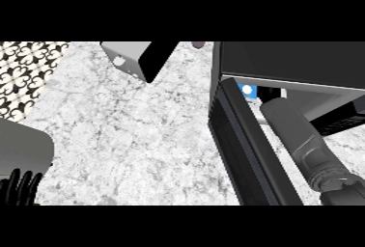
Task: Pick up the milk, place it into the microwave and close the microwave
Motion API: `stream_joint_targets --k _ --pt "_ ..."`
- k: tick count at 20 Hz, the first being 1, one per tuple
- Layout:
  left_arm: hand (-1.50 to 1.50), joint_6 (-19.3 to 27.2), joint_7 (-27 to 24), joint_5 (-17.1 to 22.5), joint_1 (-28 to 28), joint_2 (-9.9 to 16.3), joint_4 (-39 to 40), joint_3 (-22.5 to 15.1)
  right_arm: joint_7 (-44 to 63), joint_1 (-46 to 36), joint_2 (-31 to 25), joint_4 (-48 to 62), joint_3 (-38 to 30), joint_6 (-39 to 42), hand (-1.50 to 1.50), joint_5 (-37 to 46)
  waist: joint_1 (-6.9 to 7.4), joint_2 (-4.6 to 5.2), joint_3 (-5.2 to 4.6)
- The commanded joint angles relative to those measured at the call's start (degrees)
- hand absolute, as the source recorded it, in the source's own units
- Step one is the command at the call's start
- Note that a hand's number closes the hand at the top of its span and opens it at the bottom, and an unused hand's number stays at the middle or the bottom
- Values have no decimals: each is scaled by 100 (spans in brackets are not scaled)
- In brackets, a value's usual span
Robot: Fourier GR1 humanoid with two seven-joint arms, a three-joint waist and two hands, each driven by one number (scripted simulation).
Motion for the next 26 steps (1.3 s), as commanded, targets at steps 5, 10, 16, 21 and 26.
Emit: stream_joint_targets --k 5,10,16,21,26 --pt "-150 -6 -151 -76 169 -106 -42 -20 -283 98 127 -1 -226 370 -150 -199 -71 -52 13" --pt "-150 7 -245 -184 427 -173 -238 -92 -579 175 -265 -25 -355 1204 -150 -328 -113 -72 13" --pt "-150 184 -168 -522 745 -389 -536 -473 -850 358 -99 -24 -456 2217 -150 -478 -321 -172 6" --pt "-150 175 -321 -887 986 -457 -562 -759 -1068 726 -52 2 -634 2593 -150 -670 -357 -187 6" --pt "-150 -198 -267 -862 905 -398 -582 -1135 -1472 1250 23 -13 -636 3387 -150 -735 -492 -225 1"
